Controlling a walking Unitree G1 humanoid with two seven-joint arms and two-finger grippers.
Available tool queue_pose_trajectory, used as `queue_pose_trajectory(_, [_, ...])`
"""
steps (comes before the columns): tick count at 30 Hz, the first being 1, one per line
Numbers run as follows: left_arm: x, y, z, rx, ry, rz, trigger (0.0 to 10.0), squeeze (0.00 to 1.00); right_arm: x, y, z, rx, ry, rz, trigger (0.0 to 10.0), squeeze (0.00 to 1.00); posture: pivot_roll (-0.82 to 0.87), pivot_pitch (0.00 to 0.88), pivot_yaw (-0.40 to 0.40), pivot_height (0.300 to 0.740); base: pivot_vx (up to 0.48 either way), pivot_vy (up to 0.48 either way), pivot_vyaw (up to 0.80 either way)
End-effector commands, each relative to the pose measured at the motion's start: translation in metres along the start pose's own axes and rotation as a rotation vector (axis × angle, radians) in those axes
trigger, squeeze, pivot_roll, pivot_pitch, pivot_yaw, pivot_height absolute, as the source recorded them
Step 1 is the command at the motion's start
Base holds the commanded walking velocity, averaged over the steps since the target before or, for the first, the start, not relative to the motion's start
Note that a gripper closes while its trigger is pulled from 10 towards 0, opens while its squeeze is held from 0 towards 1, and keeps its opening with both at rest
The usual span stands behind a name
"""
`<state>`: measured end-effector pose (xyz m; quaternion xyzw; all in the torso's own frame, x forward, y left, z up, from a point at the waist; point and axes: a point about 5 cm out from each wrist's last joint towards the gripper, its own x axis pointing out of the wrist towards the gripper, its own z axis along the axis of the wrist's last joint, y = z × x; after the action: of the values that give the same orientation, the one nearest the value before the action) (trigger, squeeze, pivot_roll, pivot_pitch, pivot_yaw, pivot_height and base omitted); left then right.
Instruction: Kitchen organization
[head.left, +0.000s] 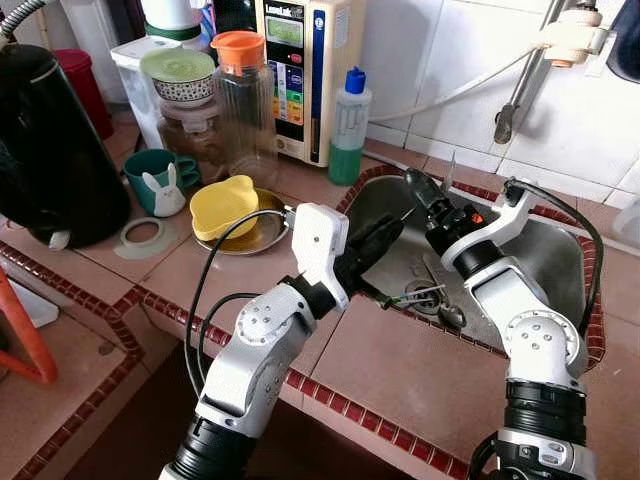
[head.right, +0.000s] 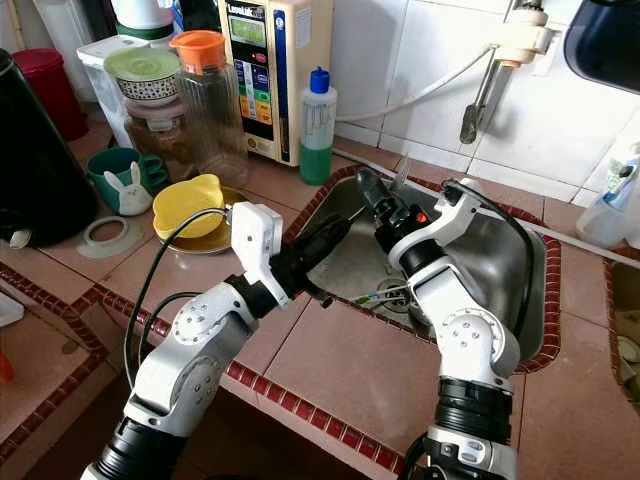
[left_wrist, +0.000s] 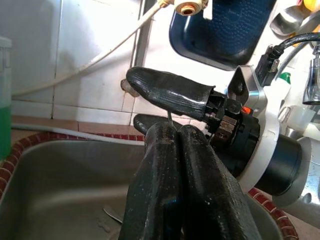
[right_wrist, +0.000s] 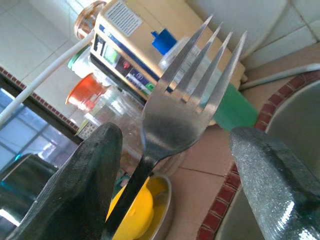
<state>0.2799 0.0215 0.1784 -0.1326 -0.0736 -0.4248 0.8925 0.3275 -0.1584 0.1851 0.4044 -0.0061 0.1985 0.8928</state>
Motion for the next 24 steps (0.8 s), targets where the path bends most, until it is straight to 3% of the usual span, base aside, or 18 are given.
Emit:
queue_pose_trajectory(1, [0.0005,-0.0016,0.0078,0.018,-0.021,-0.013,0.0,0.00,0.0002,0.0028,0.0066,-0.013,-0.016,0.005,0.0,0.00,0.10,0.011,-0.001,0.740,0.000,0.000,0.00])
queue_pose_trajectory(7, [-0.0021,0.0007,0.0062,0.018,-0.006,-0.001,0.0,0.00,-0.0005,0.0009,0.0077,-0.012,-0.019,-0.017,0.0,0.00,0.10,0.011,0.000,0.740,0.000,0.000,0.00])
queue_pose_trajectory(8, [-0.0022,0.0009,0.0060,0.020,-0.004,0.001,1.2,0.00,-0.0007,0.0008,0.0077,-0.011,-0.018,-0.020,0.0,0.00,0.10,0.012,0.002,0.740,0.000,0.000,0.00])
queue_pose_trajectory(9, [-0.0022,0.0009,0.0060,0.020,-0.004,0.001,1.2,0.00,-0.0007,0.0008,0.0077,-0.011,-0.018,-0.020,0.0,0.00,0.10,0.012,0.002,0.740,0.000,0.000,0.00])
queue_pose_trajectory(10, [-0.0022,0.0010,0.0057,0.022,-0.002,0.003,2.0,0.00,-0.0008,0.0009,0.0077,-0.011,-0.018,-0.020,0.0,0.00,0.10,0.012,0.002,0.740,0.000,0.000,0.00])
queue_pose_trajectory(11, [-0.0021,0.0011,0.0056,0.024,-0.002,0.005,4.6,0.00,-0.0009,0.0009,0.0077,-0.012,-0.019,-0.020,0.0,0.00,0.10,0.011,0.001,0.740,0.000,0.000,0.00])
queue_pose_trajectory(12, [-0.0018,0.0011,0.0050,0.027,0.002,0.005,10.0,0.00,-0.0012,0.0008,0.0074,-0.016,-0.015,-0.023,0.0,0.00,0.10,0.011,0.002,0.740,0.000,0.000,0.00])
queue_pose_trajectory(24, [0.0028,0.0063,0.0074,0.052,-0.005,0.034,10.0,0.00,-0.0051,0.0007,0.0026,-0.040,0.034,-0.023,0.0,0.00,0.09,0.004,0.003,0.740,0.000,0.000,0.00])
